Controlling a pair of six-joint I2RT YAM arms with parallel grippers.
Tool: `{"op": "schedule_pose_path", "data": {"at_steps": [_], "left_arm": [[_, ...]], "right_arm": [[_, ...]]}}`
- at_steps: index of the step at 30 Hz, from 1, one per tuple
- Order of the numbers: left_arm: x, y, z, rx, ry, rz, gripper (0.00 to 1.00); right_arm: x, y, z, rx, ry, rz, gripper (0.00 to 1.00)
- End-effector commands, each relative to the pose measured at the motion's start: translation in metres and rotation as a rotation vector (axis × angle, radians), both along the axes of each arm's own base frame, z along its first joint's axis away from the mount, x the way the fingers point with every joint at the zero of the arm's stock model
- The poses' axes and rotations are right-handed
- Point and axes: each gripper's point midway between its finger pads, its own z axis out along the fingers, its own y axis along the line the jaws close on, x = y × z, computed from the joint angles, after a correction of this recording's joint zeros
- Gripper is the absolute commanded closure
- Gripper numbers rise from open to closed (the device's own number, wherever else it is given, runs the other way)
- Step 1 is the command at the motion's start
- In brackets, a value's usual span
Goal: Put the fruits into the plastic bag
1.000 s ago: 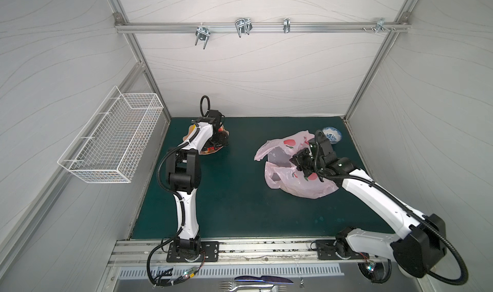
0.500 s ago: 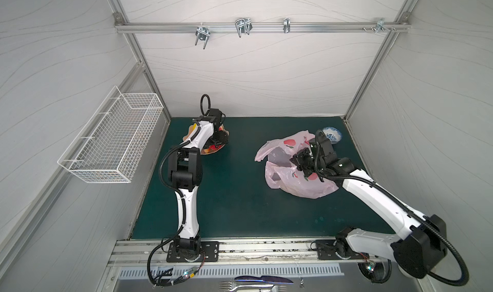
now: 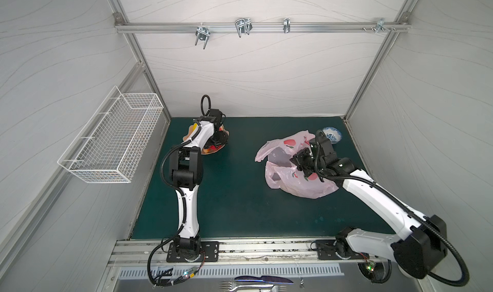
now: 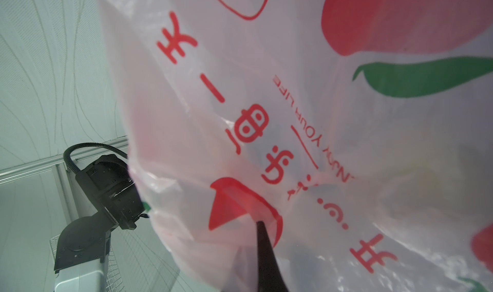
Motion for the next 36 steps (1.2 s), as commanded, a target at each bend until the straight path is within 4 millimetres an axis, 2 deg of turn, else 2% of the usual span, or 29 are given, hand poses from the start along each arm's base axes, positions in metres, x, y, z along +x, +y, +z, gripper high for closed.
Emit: {"op": "schedule_pose_path", "data": {"at_steps": [1, 11, 21, 36], "left_arm": [[0.008, 0.003, 0.002, 0.01, -0.014, 0.004, 0.25], [0.008, 0.003, 0.013, 0.004, -0.032, -0.003, 0.36], [-0.002, 0.001, 0.031, -0.012, -0.054, -0.008, 0.49], [-0.015, -0.007, 0.098, -0.075, -0.171, -0.031, 0.55]], "right_arm": [[-0.004, -0.003, 0.002, 0.013, 0.008, -0.007, 1.0], [-0.003, -0.002, 0.003, 0.017, 0.008, -0.007, 1.0], [-0.003, -0.001, 0.003, 0.021, 0.008, -0.005, 1.0], [-0.003, -0.001, 0.004, 0.024, 0.004, -0.005, 1.0]]}}
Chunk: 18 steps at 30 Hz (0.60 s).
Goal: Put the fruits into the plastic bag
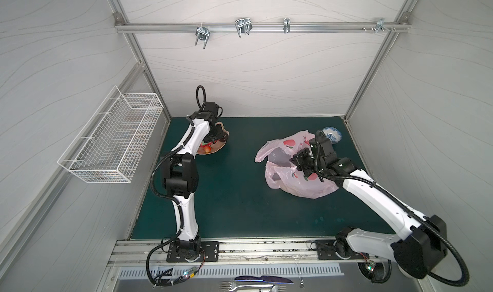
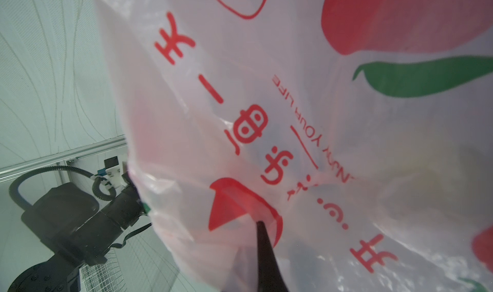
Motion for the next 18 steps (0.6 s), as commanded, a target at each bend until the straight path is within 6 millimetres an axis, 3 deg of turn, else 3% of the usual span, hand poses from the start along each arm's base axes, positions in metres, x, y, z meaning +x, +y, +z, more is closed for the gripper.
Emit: {"op": "schedule_pose_path", "data": {"at_steps": [1, 8, 10, 18], "left_arm": [[-0.004, -0.003, 0.027, -0.036, -0.045, -0.009, 0.55], [-0.007, -0.021, 0.053, -0.137, -0.116, -0.056, 0.57], [-0.014, -0.027, 0.048, -0.174, -0.104, -0.07, 0.6], [-0.034, -0.058, 0.074, -0.355, -0.191, -0.164, 0.66]], "right_arm": [[-0.002, -0.002, 0.004, 0.019, 0.001, -0.011, 1.0], [-0.003, -0.002, 0.004, 0.024, 0.002, -0.009, 1.0], [-0.003, -0.002, 0.004, 0.023, 0.0, -0.011, 1.0], [-0.005, -0.004, 0.005, 0.026, 0.001, -0.017, 1.0]]}}
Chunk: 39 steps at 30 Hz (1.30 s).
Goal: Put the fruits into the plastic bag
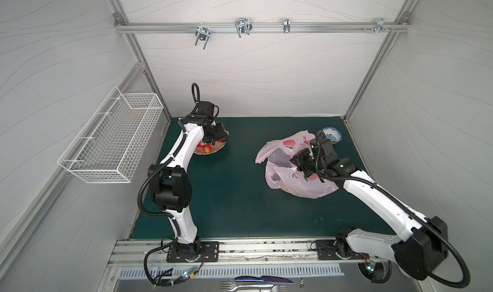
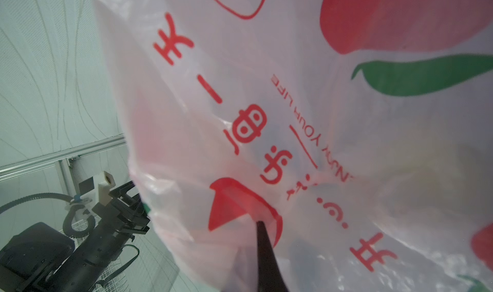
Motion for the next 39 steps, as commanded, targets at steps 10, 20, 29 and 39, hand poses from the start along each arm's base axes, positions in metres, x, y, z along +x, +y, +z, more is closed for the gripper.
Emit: {"op": "schedule_pose_path", "data": {"at_steps": [10, 20, 29, 39], "left_arm": [[-0.049, -0.054, 0.05, -0.264, -0.194, -0.188, 0.69], [-0.106, -0.12, 0.063, -0.4, -0.269, -0.404, 0.72], [-0.131, -0.164, 0.064, -0.489, -0.284, -0.537, 0.74], [-0.147, -0.192, 0.06, -0.479, -0.297, -0.638, 0.75]], "right_arm": [[-0.005, -0.005, 0.004, 0.019, 0.005, -0.024, 1.0], [-0.008, -0.009, 0.006, 0.011, 0.007, -0.03, 1.0], [-0.009, -0.007, 0.006, 0.011, 0.012, -0.025, 1.0], [-0.01, -0.007, 0.005, 0.01, 0.011, -0.025, 1.0]]}}
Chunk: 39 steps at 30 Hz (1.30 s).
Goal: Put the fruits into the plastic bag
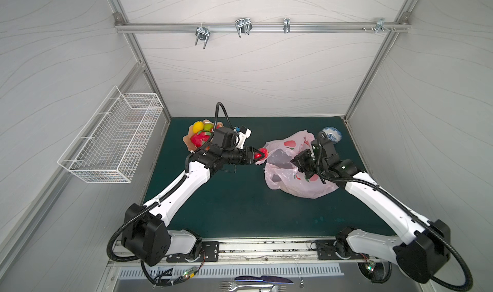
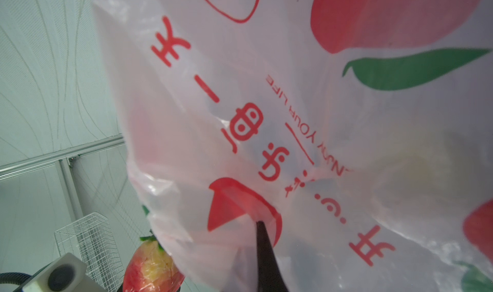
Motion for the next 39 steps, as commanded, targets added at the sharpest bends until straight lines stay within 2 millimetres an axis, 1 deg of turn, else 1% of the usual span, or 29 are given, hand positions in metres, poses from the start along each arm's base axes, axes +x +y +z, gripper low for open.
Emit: {"op": "schedule_pose_path", "data": {"at_steps": [1, 6, 9, 13, 15, 19, 22, 24, 29, 39], "left_arm": [[0.0, -0.011, 0.008, -0.004, -0.071, -0.037, 0.75], [0.004, -0.019, 0.002, 0.058, -0.104, -0.044, 0.76], [0.009, -0.026, -0.001, 0.08, -0.119, -0.041, 0.77], [0.016, -0.038, -0.006, 0.099, -0.137, -0.034, 0.78], [0.017, -0.046, -0.008, 0.09, -0.141, -0.043, 0.78], [0.017, -0.061, -0.018, 0.079, -0.121, -0.066, 0.78], [0.012, -0.069, -0.026, 0.094, -0.12, -0.091, 0.78], [0.008, -0.071, -0.03, 0.106, -0.118, -0.104, 0.78], [-0.002, -0.07, -0.044, 0.14, -0.108, -0.128, 0.79], [-0.032, -0.068, -0.081, 0.255, -0.102, -0.208, 0.8]], "right_arm": [[-0.004, -0.003, 0.005, 0.012, 0.008, -0.023, 1.0], [-0.004, -0.003, 0.005, 0.012, 0.008, -0.023, 1.0], [-0.005, -0.002, 0.004, 0.013, 0.011, -0.019, 1.0], [-0.005, -0.001, 0.005, 0.014, 0.009, -0.018, 1.0], [-0.005, -0.001, 0.005, 0.015, 0.01, -0.018, 1.0], [-0.005, 0.0, 0.006, 0.014, 0.007, -0.018, 1.0], [-0.005, 0.0, 0.007, 0.014, 0.006, -0.017, 1.0], [-0.005, 0.0, 0.007, 0.016, 0.005, -0.016, 1.0], [-0.006, 0.0, 0.005, 0.014, 0.01, -0.018, 1.0], [-0.006, -0.001, 0.002, 0.012, 0.017, -0.025, 1.0]]}}
